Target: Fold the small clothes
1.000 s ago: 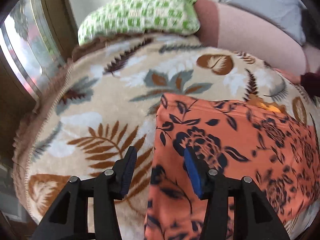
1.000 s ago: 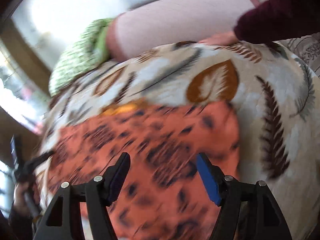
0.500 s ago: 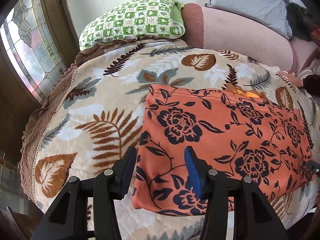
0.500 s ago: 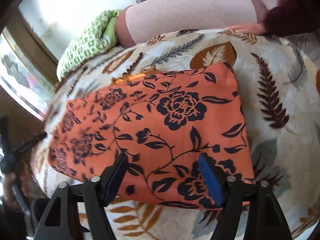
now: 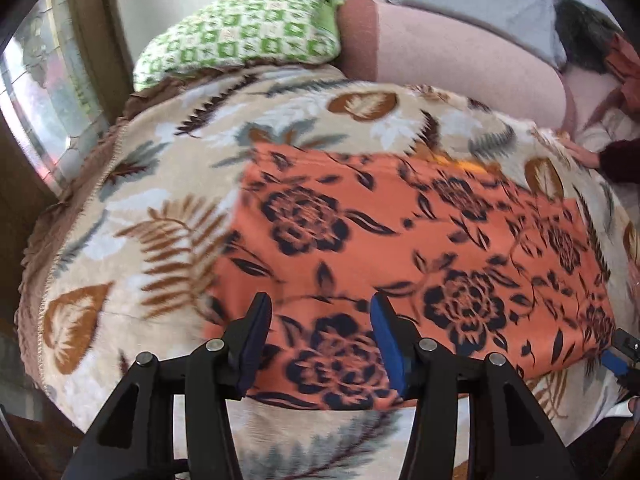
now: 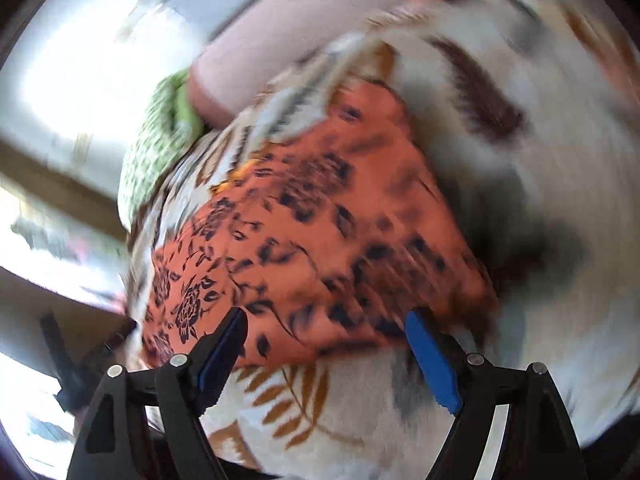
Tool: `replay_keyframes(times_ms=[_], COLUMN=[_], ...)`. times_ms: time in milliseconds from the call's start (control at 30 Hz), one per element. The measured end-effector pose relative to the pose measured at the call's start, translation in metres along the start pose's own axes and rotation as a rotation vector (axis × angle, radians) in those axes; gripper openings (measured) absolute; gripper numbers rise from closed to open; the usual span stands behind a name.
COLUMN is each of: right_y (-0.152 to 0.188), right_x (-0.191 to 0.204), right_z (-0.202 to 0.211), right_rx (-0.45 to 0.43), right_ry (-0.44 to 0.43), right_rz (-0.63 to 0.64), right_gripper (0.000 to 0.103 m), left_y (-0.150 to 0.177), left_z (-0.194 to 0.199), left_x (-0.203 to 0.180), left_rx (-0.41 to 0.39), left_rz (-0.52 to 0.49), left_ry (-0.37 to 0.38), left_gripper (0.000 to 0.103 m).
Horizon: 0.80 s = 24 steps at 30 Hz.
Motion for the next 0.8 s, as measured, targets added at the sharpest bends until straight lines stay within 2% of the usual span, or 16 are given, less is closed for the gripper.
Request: replay_keyframes(times_ms=[100, 233, 300, 400, 467, 533, 600, 700, 733, 800], right_y=[0.001, -0.014, -0.019, -0.023, -0.024, -0.024, -0.027, -0.031, -0.032, -0.034], right_x=[-0.020, -0.027, -0.029, -0.036, -0.038, -0.041, -0.046, -0.046, -0.043, -0.041], right_z=[-0.004, -0.009, -0.007, -0.009, -0.005, 0.002, 0.006, 0.002, 0.001, -0.003], right_rx=[0.001, -0.021, -0.035, -0.051, -0.070, -0.092, -0.112, -0.103, -0.104, -0.095], right_ry=[-0.017, -0.059, -0.063, -0.080, -0.091, -0.077, -0.066, -0.081, -0.072, -0.046], right_rz=[-0.097, -0.190, -0.202, -0.274, -0.313, -0.334, -0.343, -0.358, -0.342, -0.322], right_gripper=[0.084, 0.084, 0.084, 0.084, 0.084, 0.084, 0.084, 0.083, 0.080, 0.057], left_y=[0.005, 0.005, 0.007, 0.017, 0.017, 0.012, 0.006, 0.006, 0.010, 0.023], left_z=[-0.009, -0.011, -0.017, -0.043, -0.042, -0.032, -0.019, -0.015, -0.024, -0.052], left_x=[-0.019, -0.041, -0.053, -0.068, -0.069, -0.067, -0.067, -0.075, -0.079, -0.085], left_rx=[0.017, 0.007, 0.001, 0.056, 0.037, 0.025, -0.020, -0.067, -0.037, 0.077], left_rz=[-0.015, -0.004, -0.032, -0.113, -0.122, -0.076, -0.048, -0.078, -0.097, -0.131], left_ry=[0.020, 0.045, 0.029, -0.023, -0.037, 0.007, 0.038, 0.045, 0.048, 0.038], left_gripper=[0.052, 0.052, 0.054, 0.055, 0.055, 0.055, 0.055, 0.055, 0.055, 0.057])
Point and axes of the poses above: each gripper's, at about its wrist camera, not at the fingertips, and z roughly against the way its jaws point, x to its left, y to its underside, the point moved 7 cm from there along -z, roughly the way its jaws point, and after that the axes turned 2 degrees about x, right-handed, at the moved point
